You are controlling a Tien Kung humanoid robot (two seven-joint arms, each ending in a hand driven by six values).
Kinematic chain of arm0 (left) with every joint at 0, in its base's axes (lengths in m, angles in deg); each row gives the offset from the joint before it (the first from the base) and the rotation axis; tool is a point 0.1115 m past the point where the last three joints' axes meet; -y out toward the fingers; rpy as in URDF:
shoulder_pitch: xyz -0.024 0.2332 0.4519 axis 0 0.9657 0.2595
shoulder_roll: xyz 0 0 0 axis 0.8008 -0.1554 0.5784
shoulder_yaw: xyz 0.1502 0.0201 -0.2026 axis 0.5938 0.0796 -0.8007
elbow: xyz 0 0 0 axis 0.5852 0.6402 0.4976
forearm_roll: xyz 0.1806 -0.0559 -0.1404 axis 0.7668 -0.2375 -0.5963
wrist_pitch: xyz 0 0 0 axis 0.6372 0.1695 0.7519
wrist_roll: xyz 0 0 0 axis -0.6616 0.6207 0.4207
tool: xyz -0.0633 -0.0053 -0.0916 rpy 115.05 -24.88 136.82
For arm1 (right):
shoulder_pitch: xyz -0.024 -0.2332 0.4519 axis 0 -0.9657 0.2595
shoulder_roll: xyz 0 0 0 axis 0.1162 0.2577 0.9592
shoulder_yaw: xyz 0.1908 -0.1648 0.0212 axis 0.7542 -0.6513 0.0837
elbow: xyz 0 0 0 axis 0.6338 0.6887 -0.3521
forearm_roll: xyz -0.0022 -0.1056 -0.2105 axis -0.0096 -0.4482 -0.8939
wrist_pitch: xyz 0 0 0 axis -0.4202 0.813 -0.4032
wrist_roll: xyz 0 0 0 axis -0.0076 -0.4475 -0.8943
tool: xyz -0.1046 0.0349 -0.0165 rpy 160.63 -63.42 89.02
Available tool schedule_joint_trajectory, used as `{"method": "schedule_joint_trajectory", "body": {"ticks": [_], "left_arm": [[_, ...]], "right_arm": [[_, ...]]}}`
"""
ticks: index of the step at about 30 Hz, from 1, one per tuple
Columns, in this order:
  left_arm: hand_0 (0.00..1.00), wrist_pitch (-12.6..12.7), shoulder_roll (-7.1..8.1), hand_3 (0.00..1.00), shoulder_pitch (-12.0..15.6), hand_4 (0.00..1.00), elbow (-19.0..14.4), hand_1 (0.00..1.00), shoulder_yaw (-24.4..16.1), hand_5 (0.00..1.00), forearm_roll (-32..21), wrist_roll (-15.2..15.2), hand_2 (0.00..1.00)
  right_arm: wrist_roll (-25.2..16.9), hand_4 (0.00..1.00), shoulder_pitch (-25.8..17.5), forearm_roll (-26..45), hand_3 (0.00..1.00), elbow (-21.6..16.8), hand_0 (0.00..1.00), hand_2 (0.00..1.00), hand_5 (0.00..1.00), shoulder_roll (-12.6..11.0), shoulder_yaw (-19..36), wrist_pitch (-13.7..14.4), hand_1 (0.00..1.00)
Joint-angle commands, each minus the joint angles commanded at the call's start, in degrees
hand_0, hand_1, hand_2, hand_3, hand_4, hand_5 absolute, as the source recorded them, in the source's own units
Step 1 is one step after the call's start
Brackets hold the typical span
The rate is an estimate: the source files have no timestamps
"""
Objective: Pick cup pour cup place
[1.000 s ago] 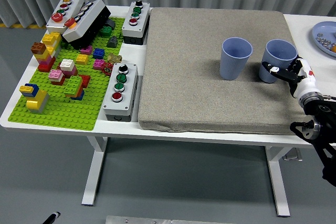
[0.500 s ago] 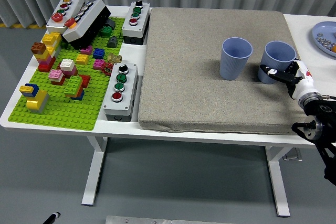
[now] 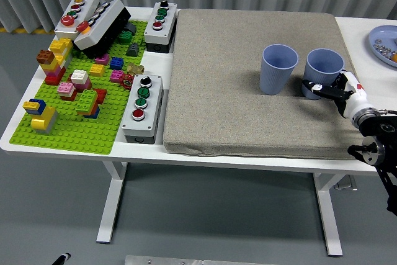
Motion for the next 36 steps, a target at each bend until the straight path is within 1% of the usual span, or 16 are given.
{"method": "schedule_joint_trajectory", "body": {"ticks": [2, 3, 15, 26, 28, 31, 33, 35, 36], "left_arm": [[0.838, 0.00, 0.00, 0.807, 0.04, 0.641, 0.00, 0.814, -0.03, 0.998, 0.02, -0.01, 0.881], [0.838, 0.00, 0.00, 0.806, 0.04, 0.640, 0.00, 0.814, -0.04, 0.998, 0.02, -0.01, 0.881], [0.838, -0.01, -0.04, 0.804, -0.05, 0.641, 0.00, 0.815, -0.26, 0.998, 0.08, -0.07, 0.878], [0.839, 0.00, -0.16, 0.804, 0.18, 0.641, 0.00, 0.814, -0.95, 0.998, 0.30, -0.04, 0.878], [0.839, 0.02, -0.18, 0.803, 0.26, 0.641, 0.00, 0.814, -1.16, 0.998, 0.36, 0.00, 0.878], [0.839, 0.09, -0.21, 0.803, 0.46, 0.641, 0.00, 0.814, -1.64, 0.998, 0.48, 0.05, 0.878], [0.838, 0.11, -0.21, 0.803, 0.53, 0.641, 0.00, 0.814, -1.81, 0.998, 0.55, 0.06, 0.878], [0.838, 0.11, -0.14, 0.803, 0.70, 0.641, 0.00, 0.814, -2.23, 0.998, 0.73, 0.05, 0.878], [0.838, 0.11, -0.12, 0.803, 0.75, 0.641, 0.00, 0.814, -2.34, 0.998, 0.78, 0.04, 0.878]], "right_arm": [[0.22, 0.857, -0.05, -0.37, 0.998, -0.07, 0.984, 0.998, 0.270, -0.05, 0.22, -0.18, 0.955], [0.25, 0.875, -0.06, -0.44, 0.998, -0.08, 0.988, 0.998, 0.287, -0.06, 0.26, -0.20, 0.957], [0.91, 0.877, -0.37, -1.61, 0.998, -0.89, 0.992, 0.998, 0.290, -0.98, 1.74, -0.67, 0.962], [1.85, 0.878, -2.77, -2.44, 0.998, -4.54, 0.993, 0.998, 0.290, -3.05, 2.39, -0.86, 0.964], [2.12, 0.879, -3.62, -2.67, 0.998, -5.78, 0.995, 0.998, 0.295, -3.67, 2.81, -1.01, 0.964], [2.92, 0.879, -6.10, -3.39, 0.998, -9.15, 0.995, 0.998, 0.295, -5.65, 3.68, -1.22, 0.964], [3.15, 0.880, -7.13, -3.66, 0.998, -10.73, 0.993, 0.998, 0.302, -6.41, 4.09, -1.20, 0.963], [3.55, 0.880, -9.76, -4.23, 0.998, -14.23, 0.993, 0.998, 0.302, -8.43, 5.33, -1.25, 0.963], [3.65, 0.880, -10.78, -4.35, 0.998, -15.98, 0.993, 0.998, 0.302, -9.04, 5.64, -1.26, 0.963]]}}
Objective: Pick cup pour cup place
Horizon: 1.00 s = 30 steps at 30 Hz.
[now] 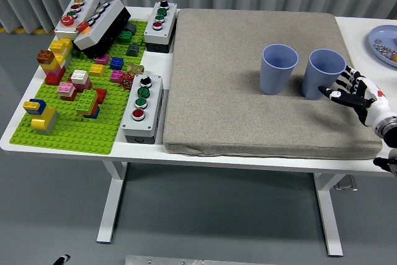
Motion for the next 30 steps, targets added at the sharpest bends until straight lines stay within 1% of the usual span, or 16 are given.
{"method": "schedule_joint_trajectory", "body": {"ticks": [2, 3, 4, 7, 9, 14, 18, 20, 21, 22, 24, 26, 27, 28, 29, 30], "left_arm": [[0.838, -0.02, 0.08, 0.803, 0.09, 0.641, 0.00, 0.814, -0.28, 0.998, 0.19, 0.02, 0.878], [0.838, -0.02, 0.15, 0.802, 0.13, 0.641, 0.00, 0.814, -0.52, 0.998, 0.40, 0.07, 0.878], [0.838, -0.02, 0.18, 0.802, 0.15, 0.641, 0.00, 0.814, -0.62, 0.998, 0.49, 0.09, 0.878], [0.838, -0.03, 0.28, 0.802, 0.10, 0.641, 0.00, 0.814, -0.88, 0.998, 0.77, 0.12, 0.878], [0.839, -0.03, 0.35, 0.802, 0.03, 0.641, 0.00, 0.814, -0.90, 0.998, 0.75, 0.11, 0.878], [0.839, 0.04, 0.48, 0.802, -0.01, 0.641, 0.00, 0.814, -1.06, 0.998, 0.72, 0.09, 0.878], [0.839, 0.25, 0.66, 0.801, 0.17, 0.639, 0.00, 0.814, -1.49, 0.998, 0.52, 0.00, 0.879], [0.839, 0.26, 0.83, 0.801, 0.22, 0.639, 0.00, 0.814, -1.57, 0.998, 0.59, -0.02, 0.879], [0.838, 0.29, 0.86, 0.801, 0.24, 0.643, 0.00, 0.814, -1.68, 0.998, 0.63, -0.02, 0.877], [0.838, 0.31, 0.88, 0.801, 0.25, 0.643, 0.00, 0.814, -1.78, 0.998, 0.66, -0.01, 0.877], [0.838, 0.35, 0.93, 0.801, 0.16, 0.643, 0.00, 0.814, -2.07, 0.998, 0.94, 0.09, 0.877], [0.838, 0.32, 1.03, 0.801, 0.03, 0.643, 0.00, 0.814, -1.94, 0.998, 1.00, 0.17, 0.877], [0.839, 0.30, 1.06, 0.801, -0.07, 0.641, 0.00, 0.814, -1.78, 0.998, 0.94, 0.20, 0.877], [0.839, 0.30, 1.07, 0.801, -0.11, 0.641, 0.00, 0.814, -1.69, 0.998, 0.91, 0.21, 0.877], [0.839, 0.33, 1.05, 0.801, -0.21, 0.641, 0.00, 0.814, -1.57, 0.998, 0.81, 0.20, 0.877], [0.839, 0.34, 1.04, 0.801, -0.25, 0.641, 0.00, 0.814, -1.53, 0.998, 0.77, 0.19, 0.877]], "right_arm": [[0.18, 0.880, -1.55, -0.20, 0.998, -2.33, 0.993, 0.998, 0.302, -1.03, 0.67, 0.08, 0.963], [0.37, 0.880, -2.89, -0.29, 0.998, -4.24, 0.994, 0.998, 0.305, -1.84, 1.38, 0.02, 0.960], [0.45, 0.880, -3.58, -0.33, 0.998, -5.59, 0.994, 0.998, 0.305, -2.17, 1.67, 0.00, 0.960], [0.77, 0.880, -5.29, -0.67, 0.998, -8.47, 0.994, 0.998, 0.305, -3.26, 2.75, 0.05, 0.960], [0.97, 0.878, -5.53, -0.83, 0.998, -9.42, 0.995, 0.998, 0.306, -3.65, 3.16, 0.04, 0.957], [1.28, 0.878, -4.47, -0.93, 0.998, -9.81, 0.995, 0.998, 0.306, -3.87, 3.93, 0.27, 0.957], [2.08, 0.875, -2.76, -0.70, 0.998, -11.66, 0.994, 0.998, 0.310, -5.35, 4.87, 0.33, 0.955], [2.94, 0.875, -0.80, -1.20, 0.998, -13.72, 0.994, 0.998, 0.310, -6.43, 5.90, 2.17, 0.955], [2.99, 0.865, 0.19, -1.41, 0.943, -14.21, 0.968, 0.978, 0.365, -6.69, 6.35, 2.94, 0.907], [2.97, 0.865, 1.24, -1.55, 0.943, -14.49, 0.968, 0.978, 0.365, -6.86, 6.70, 3.59, 0.907], [1.64, 0.865, 3.78, -0.49, 0.943, -13.56, 0.968, 0.978, 0.365, -6.66, 7.11, 6.41, 0.907], [-0.24, 0.865, 6.43, 2.11, 0.943, -11.53, 0.968, 0.978, 0.365, -5.93, 7.72, 9.38, 0.907], [-1.31, 0.832, 7.69, 3.45, 0.835, -10.15, 0.916, 0.854, 0.717, -5.23, 8.35, 10.76, 0.827], [-1.99, 0.832, 8.58, 4.44, 0.835, -9.11, 0.916, 0.854, 0.717, -4.88, 8.67, 11.80, 0.827], [-3.28, 0.832, 9.87, 6.15, 0.835, -7.22, 0.916, 0.854, 0.717, -3.80, 9.80, 13.10, 0.827], [-3.68, 0.832, 10.26, 6.69, 0.835, -6.60, 0.916, 0.854, 0.717, -3.44, 10.18, 13.44, 0.827]]}}
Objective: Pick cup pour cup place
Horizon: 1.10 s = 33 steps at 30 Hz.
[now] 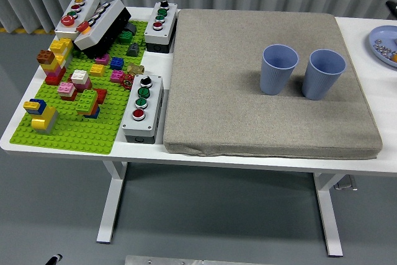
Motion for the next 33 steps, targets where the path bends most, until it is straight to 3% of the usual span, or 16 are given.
{"method": "schedule_joint_trajectory", "body": {"ticks": [2, 3, 7, 12, 14, 33], "left_arm": [[0.839, 0.02, -0.03, 0.801, -0.07, 0.641, 0.00, 0.814, 0.12, 0.998, -0.09, -0.04, 0.877], [0.839, 0.04, -0.05, 0.800, -0.11, 0.642, 0.00, 0.814, 0.23, 0.998, -0.15, -0.11, 0.880], [0.839, 0.13, -0.20, 0.800, -0.26, 0.642, 0.00, 0.814, 0.34, 0.998, -0.07, -0.24, 0.880], [0.838, -0.03, -0.43, 0.800, -0.77, 0.642, 0.00, 0.814, 1.08, 0.998, 0.25, -0.22, 0.881], [0.838, 0.03, -0.53, 0.800, -0.82, 0.642, 0.00, 0.814, 1.04, 0.998, 0.23, -0.27, 0.881], [0.838, 0.03, -0.64, 0.801, -0.73, 0.639, 0.00, 0.816, 0.85, 0.998, 0.30, -0.23, 0.883]], "right_arm": [[-0.89, 0.832, 0.73, 1.75, 0.835, 1.90, 0.916, 0.854, 0.717, 1.08, 1.15, 0.49, 0.827], [-1.69, 0.795, 1.12, 2.75, 0.779, 3.15, 0.896, 0.783, 0.998, 1.94, 1.89, 1.12, 0.787], [-3.96, 0.795, 1.95, 5.24, 0.779, 7.25, 0.896, 0.783, 0.998, 4.61, 3.69, 2.23, 0.787], [-4.09, 0.781, 2.58, 6.17, 0.775, 13.85, 0.899, 0.780, 0.998, 8.13, 7.02, -1.50, 0.788], [-4.52, 0.781, 2.55, 5.37, 0.775, 14.62, 0.899, 0.780, 0.998, 8.48, 6.93, -1.27, 0.788], [-3.34, 0.780, 2.35, 3.62, 0.793, 13.93, 0.914, 0.796, 0.998, 8.16, 7.03, -2.09, 0.805]]}}
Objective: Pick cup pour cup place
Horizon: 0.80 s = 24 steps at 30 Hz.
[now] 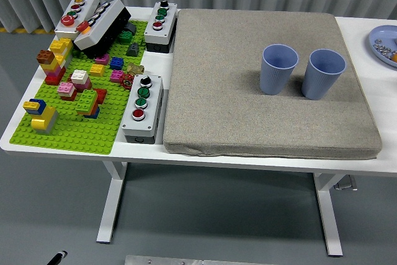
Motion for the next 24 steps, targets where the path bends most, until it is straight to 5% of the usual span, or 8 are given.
{"method": "schedule_joint_trajectory", "body": {"ticks": [24], "left_arm": [[0.838, 0.55, -0.17, 0.801, 0.44, 0.636, 0.00, 0.817, 0.29, 0.998, -1.24, -0.29, 0.884]], "right_arm": [[0.33, 0.767, 0.04, -0.17, 0.795, -0.32, 0.921, 0.799, 0.998, -0.27, -1.37, 0.16, 0.808]]}}
